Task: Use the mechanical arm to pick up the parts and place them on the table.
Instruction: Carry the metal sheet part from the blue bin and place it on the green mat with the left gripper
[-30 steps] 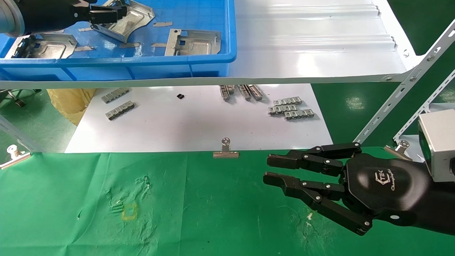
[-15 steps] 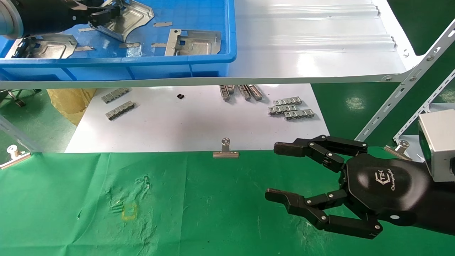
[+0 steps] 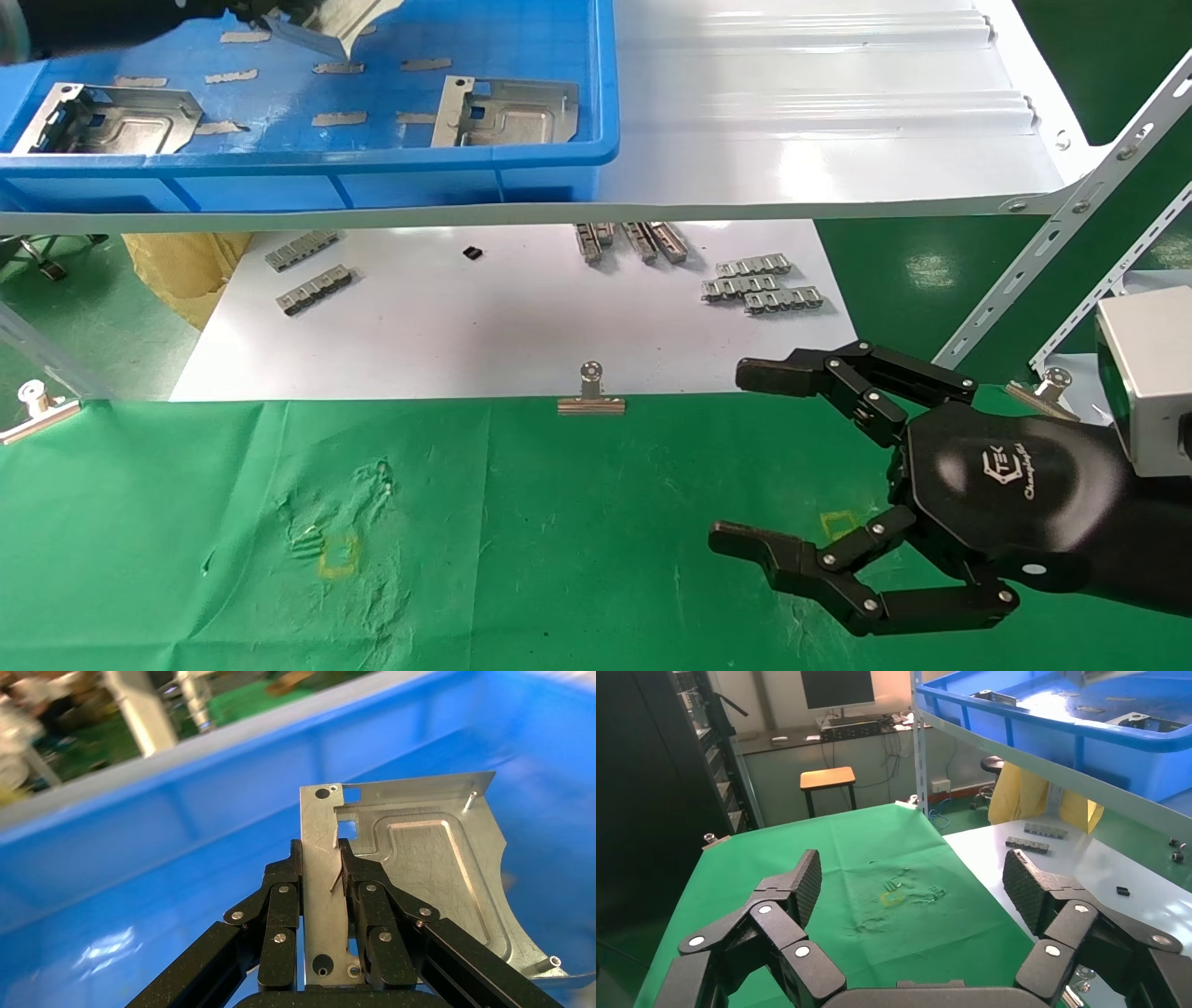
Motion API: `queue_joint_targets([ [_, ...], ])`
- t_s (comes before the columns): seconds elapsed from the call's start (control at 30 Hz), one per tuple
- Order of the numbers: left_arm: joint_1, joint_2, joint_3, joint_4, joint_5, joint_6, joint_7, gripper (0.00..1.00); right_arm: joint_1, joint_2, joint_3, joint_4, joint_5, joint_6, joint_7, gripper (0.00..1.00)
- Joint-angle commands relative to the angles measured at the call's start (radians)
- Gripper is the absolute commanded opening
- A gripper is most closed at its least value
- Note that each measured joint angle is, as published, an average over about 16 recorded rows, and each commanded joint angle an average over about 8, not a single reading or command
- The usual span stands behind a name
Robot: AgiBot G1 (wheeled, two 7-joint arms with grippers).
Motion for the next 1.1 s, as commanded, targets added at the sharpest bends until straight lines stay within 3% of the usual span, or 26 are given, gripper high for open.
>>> queue_joint_targets([
  [0.03,-0.009,-0.012,-0.009,-0.010,-0.013,0.041,0.006,0.00,0.000,0.000,0.000,0.000,0.000,0.000,0.000,1.00],
  [0.3,0.004,-0.096,-0.044,-0.079,-0.082,0.460,0.108,0.00,0.000,0.000,0.000,0.000,0.000,0.000,0.000,1.00],
  [0.43,0.028,-0.123,-0.048,-0.109,-0.107,0.595,0.165,0.00,0.000,0.000,0.000,0.000,0.000,0.000,0.000,1.00],
  [0.9,0.260,-0.266,0.066,-0.454,-0.291,0.628,0.252,0.00,0.000,0.000,0.000,0.000,0.000,0.000,0.000,1.00],
  [1.1,0.339,-0.314,0.143,-0.479,-0.297,0.612,0.346,0.00,0.000,0.000,0.000,0.000,0.000,0.000,0.000,1.00],
])
